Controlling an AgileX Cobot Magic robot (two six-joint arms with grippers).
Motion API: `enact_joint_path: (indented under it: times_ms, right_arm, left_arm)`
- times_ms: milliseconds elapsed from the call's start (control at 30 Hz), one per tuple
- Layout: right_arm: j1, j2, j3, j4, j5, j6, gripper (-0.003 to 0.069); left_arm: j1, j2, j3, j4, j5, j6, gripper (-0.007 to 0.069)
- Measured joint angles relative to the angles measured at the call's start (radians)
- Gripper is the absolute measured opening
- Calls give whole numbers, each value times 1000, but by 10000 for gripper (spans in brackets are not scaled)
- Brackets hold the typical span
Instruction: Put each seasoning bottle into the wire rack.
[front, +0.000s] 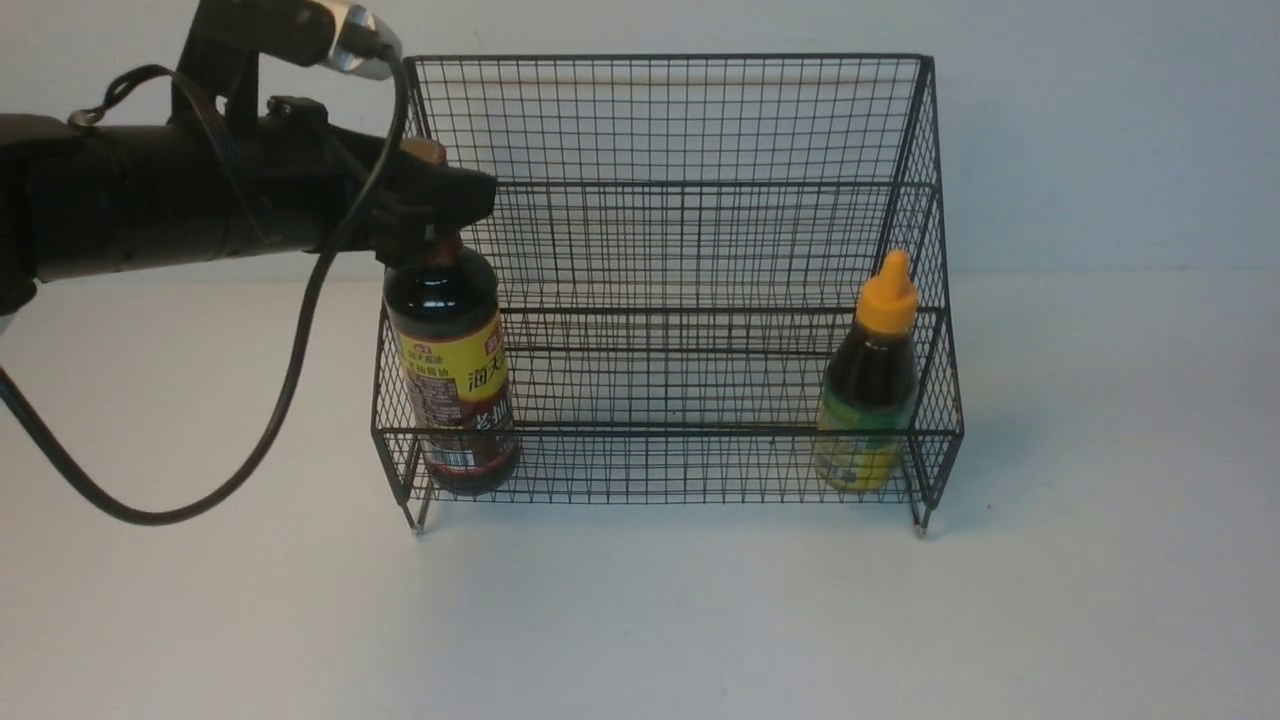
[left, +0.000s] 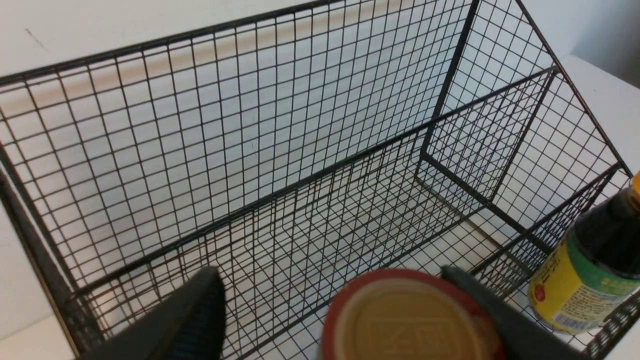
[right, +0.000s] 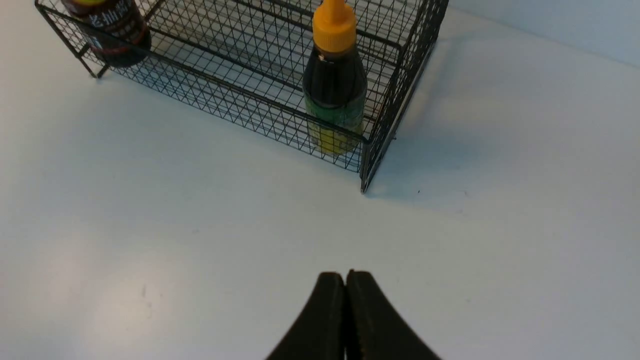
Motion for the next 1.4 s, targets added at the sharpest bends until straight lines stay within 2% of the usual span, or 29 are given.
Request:
enact_joint_path:
  times_ms: [100, 233, 300, 367, 433, 500, 567, 600, 700, 733, 767, 833, 900, 967, 1000, 1033, 1067, 1133, 1167, 1200, 1400]
  right_arm:
    - [0, -79, 0, -2, 0, 10, -15]
    - [0, -185, 19, -6, -3, 23, -15]
    - [0, -265, 79, -6, -69, 29, -15]
    - [0, -350, 189, 1, -254, 34, -15]
    - [0, -387, 253, 9, -348, 34, -15]
    - [0, -457, 442, 19, -605, 30, -15]
    - [0, -477, 571, 21, -763, 27, -15]
    - [0, -481, 659, 22, -900, 27, -15]
    - [0, -481, 763, 25, -1098, 27, -15]
    - [0, -481, 837, 25, -1237, 27, -15]
    - [0, -481, 865, 25, -1316, 27, -15]
    - [0, -483, 888, 26, -1368, 27, -15]
    - [0, -486, 926, 28, -1438, 27, -15]
    - [0, -486, 952, 28, -1457, 27, -15]
    - [0, -486, 968, 28, -1460, 27, -15]
    - [0, -486, 972, 28, -1459, 27, -15]
    - [0, -486, 987, 28, -1458, 27, -15]
    - [0, -486, 997, 28, -1451, 27, -15]
    - [0, -486, 1005, 28, -1430, 27, -15]
    - [0, -486, 1006, 28, -1415, 27, -15]
    - [0, -486, 1019, 28, -1349, 27, -15]
  left_arm:
    - [10, -33, 0, 41, 1, -46, 579]
    - [49, -90, 0, 78, 7, -131, 586]
    - [70, -124, 0, 90, 13, -165, 586]
    - [89, -166, 0, 113, 34, -202, 586]
    - [95, -188, 0, 132, 49, -213, 586]
    - [98, -229, 0, 165, 88, -226, 586]
    - [98, -251, 0, 177, 115, -228, 586]
    - [98, -262, 0, 180, 126, -229, 586]
    - [98, -277, 0, 183, 138, -231, 585]
    - [98, -283, 0, 187, 141, -232, 579]
    - [98, -287, 0, 188, 142, -234, 563]
    - [98, -289, 0, 190, 142, -235, 547]
    - [98, -291, 0, 194, 147, -251, 497]
    - [98, -294, 0, 200, 169, -283, 416]
    - [99, -299, 0, 219, 197, -313, 339]
    - [99, -300, 0, 219, 203, -318, 339]
    - [99, -308, 0, 253, 249, -355, 248]
    - [99, -320, 0, 293, 292, -406, 166]
    - [99, -335, 0, 365, 350, -474, 64]
    - [99, -352, 0, 432, 383, -528, 22]
    - [99, -400, 0, 598, 427, -684, -5]
